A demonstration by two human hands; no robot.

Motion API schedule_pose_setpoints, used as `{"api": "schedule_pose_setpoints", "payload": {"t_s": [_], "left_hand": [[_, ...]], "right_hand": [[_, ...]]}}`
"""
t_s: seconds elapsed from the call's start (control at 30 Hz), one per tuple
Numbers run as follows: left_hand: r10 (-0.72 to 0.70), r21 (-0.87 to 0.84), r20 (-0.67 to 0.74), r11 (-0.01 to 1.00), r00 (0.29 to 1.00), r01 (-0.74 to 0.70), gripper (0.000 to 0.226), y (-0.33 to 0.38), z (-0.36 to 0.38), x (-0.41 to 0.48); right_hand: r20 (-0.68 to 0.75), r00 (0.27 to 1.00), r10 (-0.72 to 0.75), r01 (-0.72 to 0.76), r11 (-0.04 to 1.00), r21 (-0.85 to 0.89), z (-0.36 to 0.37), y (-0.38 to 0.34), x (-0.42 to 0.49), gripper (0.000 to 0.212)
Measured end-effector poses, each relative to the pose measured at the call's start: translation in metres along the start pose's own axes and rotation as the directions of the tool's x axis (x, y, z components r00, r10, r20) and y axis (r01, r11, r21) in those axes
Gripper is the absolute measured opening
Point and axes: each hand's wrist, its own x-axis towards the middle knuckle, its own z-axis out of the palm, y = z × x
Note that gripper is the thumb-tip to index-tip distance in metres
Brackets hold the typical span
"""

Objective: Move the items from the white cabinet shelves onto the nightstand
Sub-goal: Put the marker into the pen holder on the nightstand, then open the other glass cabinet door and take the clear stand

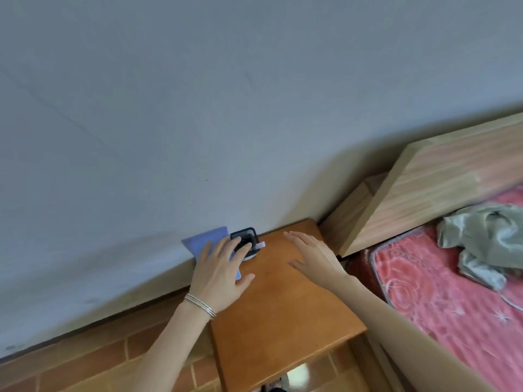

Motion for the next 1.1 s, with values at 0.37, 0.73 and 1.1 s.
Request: {"api": "schedule_pose_setpoints", "payload": {"t_s": [0.37, 0.73, 1.1], "left_hand": [[0.545, 0.066, -0.044, 0.838, 0.837, -0.542, 0.058, 0.160, -0.091, 0.028], [0.931, -0.055, 0.061, 0.362, 0.359, -0.930, 0.061, 0.353, -0.068, -0.088], [0.949, -0.270, 0.048, -0.289, -0.312, -0.919, 0.058, 0.508, -0.028, -0.372]], "right_hand": [[-0.420, 0.863, 0.282, -0.387, 0.902, -0.191, -0.102, 0.019, -0.224, 0.053], [-0.507, 0.464, 0.726, -0.813, 0.577, 0.082, -0.037, -0.025, -0.491, 0.055], [-0.353, -0.100, 0.930, -0.954, 0.011, 0.299, 0.101, -0.223, -0.758, 0.055]]}}
